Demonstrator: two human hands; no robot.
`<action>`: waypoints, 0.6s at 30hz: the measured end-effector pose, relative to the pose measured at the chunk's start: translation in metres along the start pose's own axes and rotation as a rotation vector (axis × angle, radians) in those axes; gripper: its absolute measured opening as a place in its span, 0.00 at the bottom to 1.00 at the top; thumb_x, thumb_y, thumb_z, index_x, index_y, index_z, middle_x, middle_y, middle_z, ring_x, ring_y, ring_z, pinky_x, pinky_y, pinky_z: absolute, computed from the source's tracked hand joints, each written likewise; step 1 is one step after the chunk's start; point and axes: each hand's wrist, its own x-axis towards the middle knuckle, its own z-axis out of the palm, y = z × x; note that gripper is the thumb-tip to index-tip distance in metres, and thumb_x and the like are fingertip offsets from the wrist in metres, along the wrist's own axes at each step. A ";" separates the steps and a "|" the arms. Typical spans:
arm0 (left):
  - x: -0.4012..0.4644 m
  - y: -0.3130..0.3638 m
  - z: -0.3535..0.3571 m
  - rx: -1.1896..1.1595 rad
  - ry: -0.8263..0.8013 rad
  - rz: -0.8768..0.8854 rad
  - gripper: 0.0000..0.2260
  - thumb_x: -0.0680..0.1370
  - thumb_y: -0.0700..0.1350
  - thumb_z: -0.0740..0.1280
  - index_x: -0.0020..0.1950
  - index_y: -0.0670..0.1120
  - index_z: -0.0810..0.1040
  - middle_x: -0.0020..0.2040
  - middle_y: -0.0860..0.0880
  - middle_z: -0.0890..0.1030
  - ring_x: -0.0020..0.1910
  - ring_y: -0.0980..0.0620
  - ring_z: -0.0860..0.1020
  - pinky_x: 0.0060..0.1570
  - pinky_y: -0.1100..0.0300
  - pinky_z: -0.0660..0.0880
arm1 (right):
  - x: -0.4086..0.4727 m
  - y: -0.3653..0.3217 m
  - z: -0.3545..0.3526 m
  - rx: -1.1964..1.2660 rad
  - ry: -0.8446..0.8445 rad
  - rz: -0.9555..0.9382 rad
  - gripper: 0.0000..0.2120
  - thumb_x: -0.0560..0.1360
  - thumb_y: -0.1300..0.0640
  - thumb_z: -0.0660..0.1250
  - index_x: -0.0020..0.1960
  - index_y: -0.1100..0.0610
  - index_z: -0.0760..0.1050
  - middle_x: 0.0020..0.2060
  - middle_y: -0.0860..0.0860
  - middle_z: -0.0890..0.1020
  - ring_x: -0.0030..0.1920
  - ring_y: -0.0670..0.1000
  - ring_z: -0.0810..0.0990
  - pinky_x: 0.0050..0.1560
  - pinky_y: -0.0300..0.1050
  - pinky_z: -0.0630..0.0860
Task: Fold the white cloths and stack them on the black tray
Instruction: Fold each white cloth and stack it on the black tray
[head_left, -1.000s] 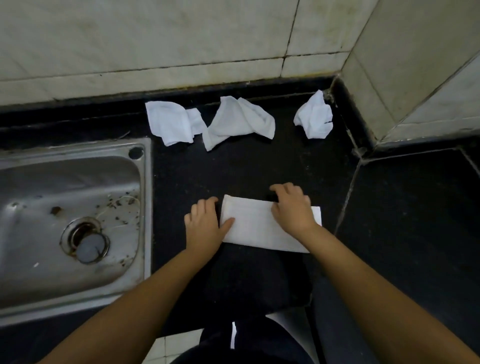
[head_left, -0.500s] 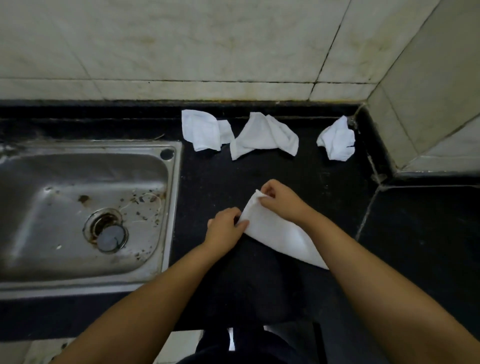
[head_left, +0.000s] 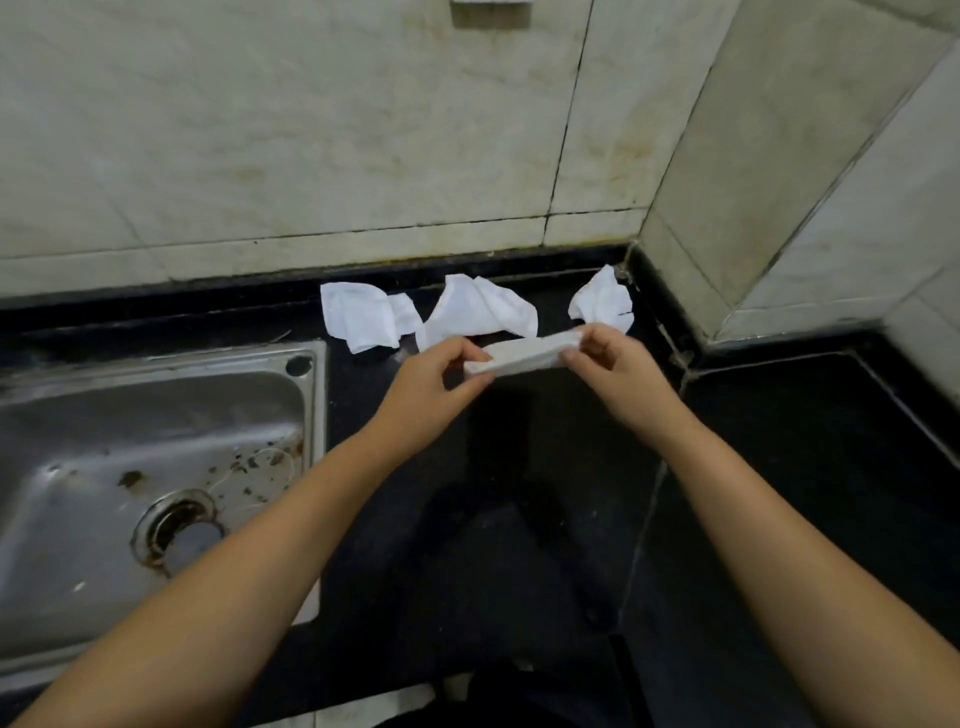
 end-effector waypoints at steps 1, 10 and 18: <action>-0.012 -0.012 0.005 0.007 -0.051 -0.028 0.04 0.75 0.40 0.69 0.47 0.47 0.78 0.45 0.61 0.79 0.46 0.65 0.77 0.50 0.71 0.72 | -0.012 0.013 0.006 -0.007 -0.039 0.033 0.06 0.77 0.63 0.64 0.46 0.53 0.76 0.40 0.49 0.80 0.40 0.39 0.76 0.45 0.30 0.72; -0.070 -0.077 0.039 0.100 -0.510 -0.373 0.03 0.74 0.44 0.69 0.43 0.52 0.77 0.44 0.44 0.82 0.42 0.52 0.79 0.48 0.55 0.77 | -0.083 0.073 0.043 -0.021 -0.355 0.425 0.05 0.77 0.57 0.65 0.49 0.57 0.78 0.46 0.55 0.83 0.47 0.49 0.81 0.51 0.43 0.76; 0.007 -0.079 0.058 0.131 -0.256 -0.402 0.03 0.75 0.41 0.67 0.43 0.48 0.76 0.36 0.54 0.74 0.37 0.56 0.72 0.36 0.68 0.67 | -0.016 0.095 0.049 -0.093 -0.102 0.545 0.07 0.77 0.58 0.62 0.48 0.62 0.76 0.37 0.52 0.76 0.40 0.50 0.74 0.41 0.43 0.71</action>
